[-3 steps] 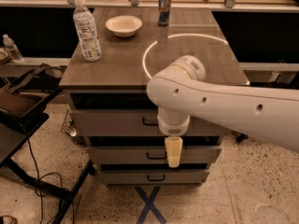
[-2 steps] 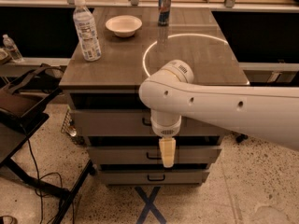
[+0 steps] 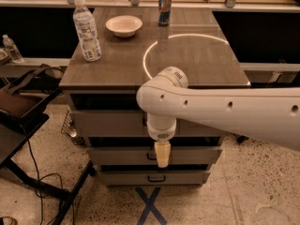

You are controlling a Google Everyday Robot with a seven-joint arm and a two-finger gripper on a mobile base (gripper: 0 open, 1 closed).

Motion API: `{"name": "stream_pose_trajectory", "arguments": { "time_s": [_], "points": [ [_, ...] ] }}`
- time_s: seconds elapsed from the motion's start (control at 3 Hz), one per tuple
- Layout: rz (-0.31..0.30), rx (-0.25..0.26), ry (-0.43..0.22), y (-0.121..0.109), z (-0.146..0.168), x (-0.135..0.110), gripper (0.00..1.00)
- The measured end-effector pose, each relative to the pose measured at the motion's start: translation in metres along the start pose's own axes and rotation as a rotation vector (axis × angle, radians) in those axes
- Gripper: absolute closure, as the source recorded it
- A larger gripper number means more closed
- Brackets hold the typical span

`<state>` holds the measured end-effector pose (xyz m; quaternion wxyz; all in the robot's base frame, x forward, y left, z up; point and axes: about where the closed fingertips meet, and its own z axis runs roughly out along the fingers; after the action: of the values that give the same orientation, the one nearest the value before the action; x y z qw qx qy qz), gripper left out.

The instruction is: Open top drawer

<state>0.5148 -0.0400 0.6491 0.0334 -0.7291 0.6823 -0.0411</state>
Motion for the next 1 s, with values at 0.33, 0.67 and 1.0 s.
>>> {"name": "stream_pose_trajectory", "arguments": {
  "time_s": [0.33,0.67,1.0],
  "points": [
    [0.000,-0.002,0.002,0.0008,0.0008,0.0009,0.47],
    [0.000,-0.003,0.003,0.0013,0.0013,0.0013,0.71],
    [0.000,-0.003,0.003,0.0016,0.0001,0.0014,0.99]
  ]
}}
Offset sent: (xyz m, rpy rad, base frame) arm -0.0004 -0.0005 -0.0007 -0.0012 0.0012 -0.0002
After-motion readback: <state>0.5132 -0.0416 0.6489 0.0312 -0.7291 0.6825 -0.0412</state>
